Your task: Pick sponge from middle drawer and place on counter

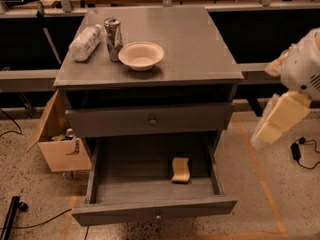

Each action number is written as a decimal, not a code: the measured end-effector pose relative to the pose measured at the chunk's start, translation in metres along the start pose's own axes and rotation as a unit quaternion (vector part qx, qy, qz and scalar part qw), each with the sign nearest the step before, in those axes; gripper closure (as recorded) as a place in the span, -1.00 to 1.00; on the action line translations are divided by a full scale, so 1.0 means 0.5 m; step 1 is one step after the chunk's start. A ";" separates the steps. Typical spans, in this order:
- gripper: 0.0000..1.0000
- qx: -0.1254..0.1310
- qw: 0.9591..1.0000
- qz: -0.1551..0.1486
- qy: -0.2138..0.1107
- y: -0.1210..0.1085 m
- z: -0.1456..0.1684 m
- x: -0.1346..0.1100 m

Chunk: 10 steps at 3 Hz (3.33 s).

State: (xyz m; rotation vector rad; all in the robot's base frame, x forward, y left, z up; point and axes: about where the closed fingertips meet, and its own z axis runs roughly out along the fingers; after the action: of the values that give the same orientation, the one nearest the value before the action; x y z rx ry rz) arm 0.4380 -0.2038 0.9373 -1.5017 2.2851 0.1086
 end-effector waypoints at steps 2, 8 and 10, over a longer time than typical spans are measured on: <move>-1.00 -0.083 0.975 0.178 -0.104 0.099 0.272 -0.007; -1.00 0.009 0.930 0.326 -0.169 -0.090 0.694 0.115; -1.00 -0.008 0.932 0.323 -0.165 -0.080 0.886 0.124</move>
Offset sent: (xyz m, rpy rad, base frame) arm 0.1166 0.0818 -0.1701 0.6135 -0.2057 -0.4811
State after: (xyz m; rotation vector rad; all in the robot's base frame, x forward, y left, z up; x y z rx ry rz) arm 0.5801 -0.1501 0.5149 -0.6132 2.3894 0.5192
